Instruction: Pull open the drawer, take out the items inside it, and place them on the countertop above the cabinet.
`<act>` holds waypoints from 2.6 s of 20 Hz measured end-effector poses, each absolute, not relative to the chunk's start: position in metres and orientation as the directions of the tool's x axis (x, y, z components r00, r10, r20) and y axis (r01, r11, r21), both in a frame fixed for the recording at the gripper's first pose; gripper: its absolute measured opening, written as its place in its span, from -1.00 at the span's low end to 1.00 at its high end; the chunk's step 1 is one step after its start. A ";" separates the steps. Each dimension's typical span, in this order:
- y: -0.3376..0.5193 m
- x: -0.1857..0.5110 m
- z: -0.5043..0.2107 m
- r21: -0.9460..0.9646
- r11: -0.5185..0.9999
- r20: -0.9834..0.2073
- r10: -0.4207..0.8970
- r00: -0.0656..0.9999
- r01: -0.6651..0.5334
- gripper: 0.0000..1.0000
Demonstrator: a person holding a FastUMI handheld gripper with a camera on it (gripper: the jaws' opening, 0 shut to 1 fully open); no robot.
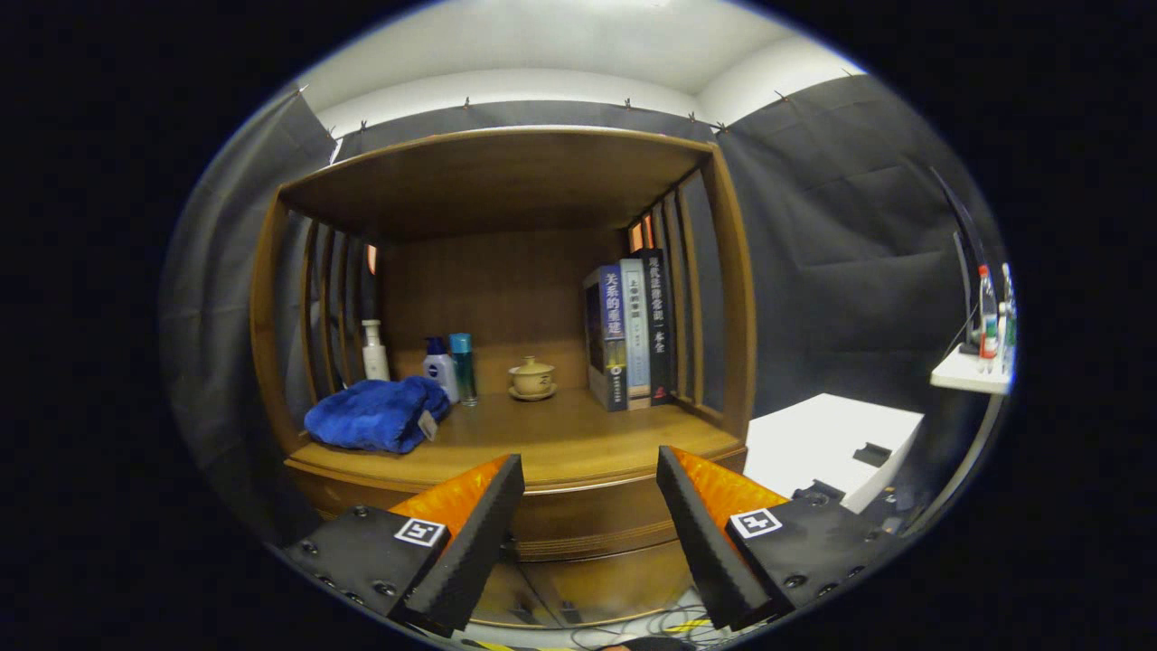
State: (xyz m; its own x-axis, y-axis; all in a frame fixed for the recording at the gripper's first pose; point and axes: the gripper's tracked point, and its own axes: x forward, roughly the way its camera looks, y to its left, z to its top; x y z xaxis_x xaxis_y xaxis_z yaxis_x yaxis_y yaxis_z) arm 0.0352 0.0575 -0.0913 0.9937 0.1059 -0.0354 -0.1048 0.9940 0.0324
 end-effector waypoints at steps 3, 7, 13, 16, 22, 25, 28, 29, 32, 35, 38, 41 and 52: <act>0.079 0.047 -0.113 0.050 0.989 -0.031 0.143 0.989 -0.141 0.97; 0.100 0.062 -0.152 0.023 0.987 -0.080 0.159 0.984 -0.157 0.97; 0.122 0.074 -0.196 -0.006 0.982 -0.144 0.184 0.972 -0.186 0.97; 0.128 0.079 -0.215 -0.021 0.981 -0.179 0.188 0.966 -0.195 0.97; 0.130 0.084 -0.240 -0.036 0.981 -0.224 0.180 0.958 -0.193 0.82; 0.132 0.087 -0.246 -0.019 0.981 -0.233 0.185 0.955 -0.194 0.73; 0.129 0.091 -0.258 -0.017 0.984 -0.258 0.169 0.951 -0.179 0.51; 0.123 0.089 -0.255 -0.014 0.984 -0.256 0.166 0.952 -0.175 0.34; 0.126 0.088 -0.256 -0.004 0.983 -0.270 0.178 0.946 -0.186 0.05; 0.123 0.088 -0.259 0.004 0.984 -0.291 0.170 0.942 -0.177 -0.07; 0.125 0.089 -0.259 0.049 0.985 -0.322 0.174 0.931 -0.167 -0.25; 0.124 0.084 -0.260 -0.009 0.987 -0.308 0.148 0.940 -0.158 -0.24; 0.117 0.053 -0.259 0.015 0.989 -0.298 0.143 0.944 -0.145 -0.25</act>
State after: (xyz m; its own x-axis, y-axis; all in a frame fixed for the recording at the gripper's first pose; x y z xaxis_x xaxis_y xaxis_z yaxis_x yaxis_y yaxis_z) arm 0.0532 0.1170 -0.2586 0.9439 0.1431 -0.2977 -0.1452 0.9893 0.0150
